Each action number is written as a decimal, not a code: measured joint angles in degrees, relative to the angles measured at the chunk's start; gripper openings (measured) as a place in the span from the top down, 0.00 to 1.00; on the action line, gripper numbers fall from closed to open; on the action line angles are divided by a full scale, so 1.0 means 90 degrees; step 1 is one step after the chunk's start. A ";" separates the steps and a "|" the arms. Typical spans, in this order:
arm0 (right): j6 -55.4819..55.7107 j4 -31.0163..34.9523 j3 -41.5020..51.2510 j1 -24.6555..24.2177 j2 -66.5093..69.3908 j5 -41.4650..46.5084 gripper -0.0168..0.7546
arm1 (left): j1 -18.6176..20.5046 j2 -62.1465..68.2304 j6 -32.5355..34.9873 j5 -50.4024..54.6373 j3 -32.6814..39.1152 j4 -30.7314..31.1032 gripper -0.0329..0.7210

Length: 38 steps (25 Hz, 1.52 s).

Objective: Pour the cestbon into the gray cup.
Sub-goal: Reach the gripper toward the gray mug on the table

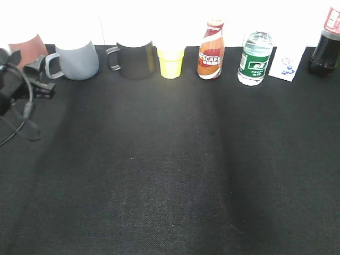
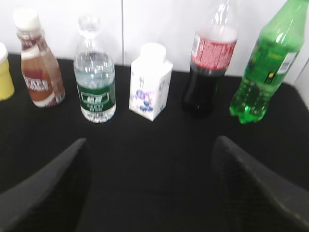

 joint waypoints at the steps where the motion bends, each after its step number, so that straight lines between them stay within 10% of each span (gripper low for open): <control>1: 0.0000 0.0000 0.0000 0.0000 0.0034 0.0000 0.25 | 0.0000 0.0177 0.0000 -0.0020 -0.0186 0.0000 0.45; 38: 0.0000 -0.0443 0.0000 0.1245 0.0325 -0.0513 0.26 | 0.0610 0.1776 -0.0241 -0.0290 -0.1358 0.1049 0.62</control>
